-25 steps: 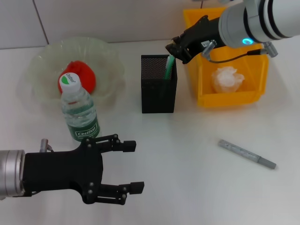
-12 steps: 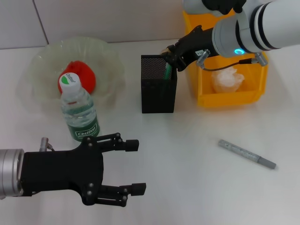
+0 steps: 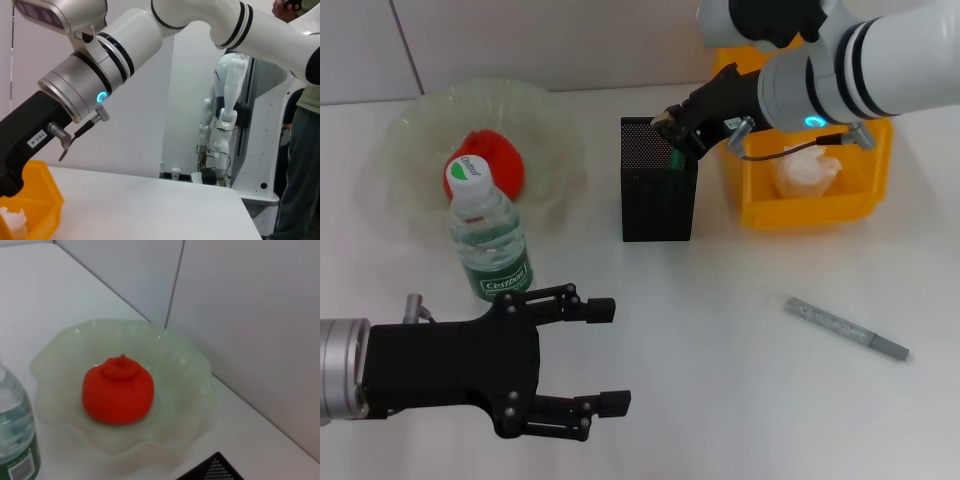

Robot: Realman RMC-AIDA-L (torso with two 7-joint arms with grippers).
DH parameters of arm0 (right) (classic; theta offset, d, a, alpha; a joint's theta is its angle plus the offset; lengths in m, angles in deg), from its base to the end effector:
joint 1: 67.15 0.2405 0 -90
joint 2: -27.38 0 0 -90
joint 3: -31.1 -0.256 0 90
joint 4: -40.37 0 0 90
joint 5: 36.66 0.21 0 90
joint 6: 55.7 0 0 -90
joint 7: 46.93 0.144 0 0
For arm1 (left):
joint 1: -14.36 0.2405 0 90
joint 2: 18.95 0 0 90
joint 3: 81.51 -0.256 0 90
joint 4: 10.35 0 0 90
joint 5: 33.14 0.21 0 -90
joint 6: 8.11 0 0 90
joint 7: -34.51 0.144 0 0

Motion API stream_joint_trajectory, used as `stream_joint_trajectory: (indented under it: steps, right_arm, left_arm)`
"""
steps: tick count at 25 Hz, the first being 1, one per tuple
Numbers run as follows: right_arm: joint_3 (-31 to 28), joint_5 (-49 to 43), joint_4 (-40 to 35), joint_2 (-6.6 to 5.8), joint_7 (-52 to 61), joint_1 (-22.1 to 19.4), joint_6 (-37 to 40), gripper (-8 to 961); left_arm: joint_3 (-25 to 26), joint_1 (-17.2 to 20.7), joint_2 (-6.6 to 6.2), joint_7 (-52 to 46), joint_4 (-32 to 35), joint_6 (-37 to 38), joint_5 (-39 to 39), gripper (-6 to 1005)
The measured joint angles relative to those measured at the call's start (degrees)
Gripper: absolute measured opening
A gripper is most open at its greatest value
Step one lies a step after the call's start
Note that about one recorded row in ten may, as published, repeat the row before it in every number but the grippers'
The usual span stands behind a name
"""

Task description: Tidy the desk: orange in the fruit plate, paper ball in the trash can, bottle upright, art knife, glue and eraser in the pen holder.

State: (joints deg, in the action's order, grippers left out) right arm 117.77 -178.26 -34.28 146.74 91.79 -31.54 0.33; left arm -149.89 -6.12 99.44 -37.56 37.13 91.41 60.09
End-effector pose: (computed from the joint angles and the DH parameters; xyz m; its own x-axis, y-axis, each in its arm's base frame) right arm 0.1253 0.4086 -0.0186 0.9432 -0.3210 -0.0859 -0.3091 -0.7530 -0.5809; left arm -0.2213 0.2692 -0.0171 0.8171 0.1129 0.5654 0.1026 -0.9935 0.0500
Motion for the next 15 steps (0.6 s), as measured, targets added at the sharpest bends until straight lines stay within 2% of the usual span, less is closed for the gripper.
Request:
stream_joint_trajectory:
  steps: [15]
  right_arm:
    - [1.93,0.02,0.15,0.0,-0.09,-0.15,-1.64,196]
  left_arm:
    - [0.0,0.01,0.0,0.0,-0.32,-0.35,0.05,862]
